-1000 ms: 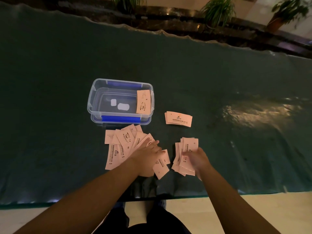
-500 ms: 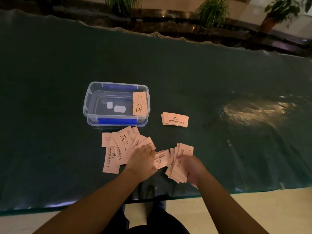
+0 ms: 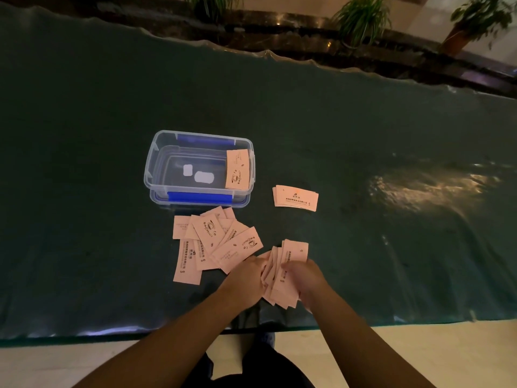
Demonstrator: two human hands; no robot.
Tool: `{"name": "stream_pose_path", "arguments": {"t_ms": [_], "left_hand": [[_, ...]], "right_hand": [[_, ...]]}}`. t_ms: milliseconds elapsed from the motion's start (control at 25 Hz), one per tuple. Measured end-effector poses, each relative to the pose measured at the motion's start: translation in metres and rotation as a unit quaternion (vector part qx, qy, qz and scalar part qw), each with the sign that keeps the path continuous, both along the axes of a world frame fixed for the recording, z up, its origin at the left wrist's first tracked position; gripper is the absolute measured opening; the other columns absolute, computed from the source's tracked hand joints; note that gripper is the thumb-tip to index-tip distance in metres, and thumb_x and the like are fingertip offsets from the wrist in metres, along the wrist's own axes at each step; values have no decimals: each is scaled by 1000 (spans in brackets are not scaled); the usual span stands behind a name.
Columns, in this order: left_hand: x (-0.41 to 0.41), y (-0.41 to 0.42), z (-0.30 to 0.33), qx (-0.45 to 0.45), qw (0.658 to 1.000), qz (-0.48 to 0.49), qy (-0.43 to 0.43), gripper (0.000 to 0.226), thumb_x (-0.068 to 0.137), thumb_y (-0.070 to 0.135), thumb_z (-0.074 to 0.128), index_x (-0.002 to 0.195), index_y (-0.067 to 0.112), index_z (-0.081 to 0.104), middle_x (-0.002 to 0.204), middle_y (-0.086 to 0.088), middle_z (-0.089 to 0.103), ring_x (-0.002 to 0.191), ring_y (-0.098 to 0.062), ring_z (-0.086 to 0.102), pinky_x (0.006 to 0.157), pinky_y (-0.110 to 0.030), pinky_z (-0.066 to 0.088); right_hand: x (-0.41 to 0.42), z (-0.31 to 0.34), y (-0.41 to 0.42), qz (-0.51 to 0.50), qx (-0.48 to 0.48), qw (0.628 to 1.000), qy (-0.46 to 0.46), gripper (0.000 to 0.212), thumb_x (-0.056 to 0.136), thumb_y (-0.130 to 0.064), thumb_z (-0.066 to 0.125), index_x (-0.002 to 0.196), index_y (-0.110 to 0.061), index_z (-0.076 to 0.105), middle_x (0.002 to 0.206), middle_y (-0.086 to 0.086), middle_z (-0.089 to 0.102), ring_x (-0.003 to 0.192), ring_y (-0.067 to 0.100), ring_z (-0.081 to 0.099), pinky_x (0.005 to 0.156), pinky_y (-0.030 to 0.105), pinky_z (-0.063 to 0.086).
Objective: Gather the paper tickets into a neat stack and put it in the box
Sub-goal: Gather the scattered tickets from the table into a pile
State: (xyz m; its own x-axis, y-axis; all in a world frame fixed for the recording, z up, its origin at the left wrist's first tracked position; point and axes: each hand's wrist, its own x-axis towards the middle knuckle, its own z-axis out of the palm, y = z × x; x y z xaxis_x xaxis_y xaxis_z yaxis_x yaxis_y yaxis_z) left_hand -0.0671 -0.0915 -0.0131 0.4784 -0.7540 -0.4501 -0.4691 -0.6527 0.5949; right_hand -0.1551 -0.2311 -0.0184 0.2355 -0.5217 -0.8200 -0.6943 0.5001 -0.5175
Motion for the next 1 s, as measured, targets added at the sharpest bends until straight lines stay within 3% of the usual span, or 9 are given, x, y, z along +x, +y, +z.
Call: {"name": "stream_pose_path", "arguments": {"t_ms": [80,200,360,680,840,1000], "left_hand": [[2,8,1,-10,998,-41,-39,40,101,22,58,141,18,55,141,-5,57,128,-22,50,110,-38,44],[5,16,1,56,985,-101,-131,60,94,40,65,146,20,43,148,-6,47,133,-27,41,114,-46,39],[5,11,2,104,978,-110,-140,72,90,38,71,150,20,36,149,-9,44,134,-29,40,115,-47,37],[39,15,25,93,945,-216,-229,79,83,19,73,152,25,36,157,-6,37,142,-32,29,115,-60,27],[68,15,36,71,941,-251,-215,80,85,13,73,154,29,37,162,-2,36,147,-29,25,117,-59,26],[78,16,32,22,968,-211,-137,75,86,5,68,152,28,40,162,1,36,150,-22,23,123,-48,20]], "right_hand": [[1,1,0,3,-16,1000,-3,37,93,-8,68,129,-13,58,120,14,71,106,34,71,92,53,59],[2,8,-7,27,-56,998,-4,39,91,-8,67,128,-15,56,123,13,69,110,35,69,99,59,57],[4,19,-23,55,-83,995,-17,39,93,-9,66,130,-13,57,123,14,70,112,36,69,103,61,55],[10,31,-37,53,-43,996,-56,19,96,-10,68,104,-27,64,109,5,72,99,27,70,79,45,56],[16,31,-29,135,20,989,-62,31,94,-11,70,124,-17,68,116,10,76,107,31,73,84,46,58],[28,28,-15,202,25,975,-86,39,96,-7,66,133,-19,64,125,7,75,116,29,70,100,51,53]]}}
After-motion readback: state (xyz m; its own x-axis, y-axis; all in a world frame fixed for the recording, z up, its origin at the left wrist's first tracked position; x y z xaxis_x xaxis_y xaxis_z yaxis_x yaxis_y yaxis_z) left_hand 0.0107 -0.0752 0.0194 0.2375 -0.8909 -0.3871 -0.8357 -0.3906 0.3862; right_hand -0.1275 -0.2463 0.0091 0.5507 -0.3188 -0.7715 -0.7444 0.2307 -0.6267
